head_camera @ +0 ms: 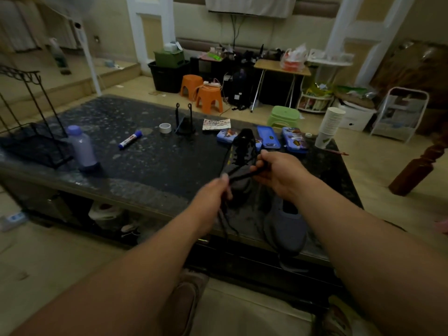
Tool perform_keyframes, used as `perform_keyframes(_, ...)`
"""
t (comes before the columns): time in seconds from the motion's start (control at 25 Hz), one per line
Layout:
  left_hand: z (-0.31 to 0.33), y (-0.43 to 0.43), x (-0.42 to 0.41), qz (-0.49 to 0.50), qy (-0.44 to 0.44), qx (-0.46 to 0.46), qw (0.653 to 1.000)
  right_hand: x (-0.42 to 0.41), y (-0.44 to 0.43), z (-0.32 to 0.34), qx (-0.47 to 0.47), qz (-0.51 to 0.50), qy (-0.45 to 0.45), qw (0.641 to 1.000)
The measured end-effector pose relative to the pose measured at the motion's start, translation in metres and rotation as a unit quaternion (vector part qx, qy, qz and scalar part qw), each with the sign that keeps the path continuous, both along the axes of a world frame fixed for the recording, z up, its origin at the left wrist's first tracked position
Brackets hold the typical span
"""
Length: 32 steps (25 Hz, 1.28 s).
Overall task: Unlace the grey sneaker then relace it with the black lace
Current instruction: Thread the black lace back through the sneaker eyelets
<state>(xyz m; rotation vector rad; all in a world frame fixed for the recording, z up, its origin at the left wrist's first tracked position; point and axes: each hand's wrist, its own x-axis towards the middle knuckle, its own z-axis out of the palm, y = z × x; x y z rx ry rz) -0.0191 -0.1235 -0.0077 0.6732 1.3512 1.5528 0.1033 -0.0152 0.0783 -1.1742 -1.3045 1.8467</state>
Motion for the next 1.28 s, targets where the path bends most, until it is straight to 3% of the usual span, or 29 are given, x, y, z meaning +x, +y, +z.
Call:
perform_keyframes(0.12, 0.021, 0.026, -0.053, 0.114, -0.213, 0.052, 0.969, -0.036, -0.004, -0.020, 0.003, 0.055, -0.024, 0.998)
perform_keyframes(0.16, 0.026, 0.041, -0.072, 0.150, -0.237, 0.067, 0.957, -0.049, -0.006, -0.029, -0.005, 0.084, -0.044, 0.995)
perform_keyframes(0.2, 0.028, 0.053, -0.090, 0.181, -0.206, 0.061, 0.960, -0.057, -0.007, -0.039, -0.006, 0.110, -0.076, 0.991)
perform_keyframes(0.28, 0.021, 0.078, -0.122, 0.214, 0.014, -0.027, 0.976, -0.059, 0.001, -0.063, 0.078, 0.127, -0.171, 0.974)
perform_keyframes(0.32, 0.011, 0.089, -0.137, 0.208, 0.151, -0.096, 0.962, -0.049, 0.009, -0.074, 0.170, 0.111, -0.231, 0.951)
perform_keyframes(0.36, 0.001, 0.102, -0.149, 0.182, 0.254, -0.162, 0.936, -0.031, 0.016, -0.084, 0.271, 0.080, -0.287, 0.916)
perform_keyframes(0.44, -0.019, 0.116, -0.158, 0.076, 0.374, -0.298, 0.875, 0.018, 0.015, -0.096, 0.433, 0.009, -0.382, 0.817)
perform_keyframes(0.52, -0.033, 0.118, -0.146, 0.046, 0.495, -0.373, 0.783, 0.063, 0.002, -0.108, 0.484, -0.039, -0.461, 0.743)
perform_keyframes(0.56, -0.039, 0.119, -0.134, 0.070, 0.552, -0.344, 0.756, 0.077, -0.004, -0.113, 0.469, -0.048, -0.491, 0.732)
perform_keyframes(0.6, -0.043, 0.118, -0.116, 0.092, 0.591, -0.278, 0.752, 0.083, -0.009, -0.121, 0.453, -0.048, -0.504, 0.734)
perform_keyframes(0.68, -0.047, 0.120, -0.073, 0.053, 0.590, -0.162, 0.789, 0.077, -0.013, -0.136, 0.457, -0.032, -0.468, 0.755)
perform_keyframes(0.72, -0.051, 0.124, -0.053, 0.010, 0.572, -0.146, 0.807, 0.069, -0.009, -0.142, 0.466, -0.029, -0.437, 0.769)
perform_keyframes(0.8, -0.055, 0.138, -0.027, -0.045, 0.550, -0.187, 0.812, 0.056, 0.015, -0.147, 0.463, -0.031, -0.396, 0.792)
perform_keyframes(0.92, -0.059, 0.153, -0.026, -0.052, 0.506, -0.234, 0.828, 0.045, 0.070, -0.146, 0.448, -0.028, -0.401, 0.799)
perform_keyframes(1.12, -0.059, 0.150, -0.029, -0.056, 0.470, -0.229, 0.851, 0.030, 0.150, -0.121, 0.408, 0.014, -0.420, 0.811)
perform_keyframes(1.24, -0.057, 0.116, -0.005, -0.058, 0.459, -0.214, 0.860, 0.032, 0.132, -0.101, 0.466, -0.088, -0.395, 0.787)
perform_keyframes(1.28, -0.056, 0.101, 0.008, -0.048, 0.472, -0.215, 0.854, 0.031, 0.113, -0.098, 0.474, -0.101, -0.364, 0.796)
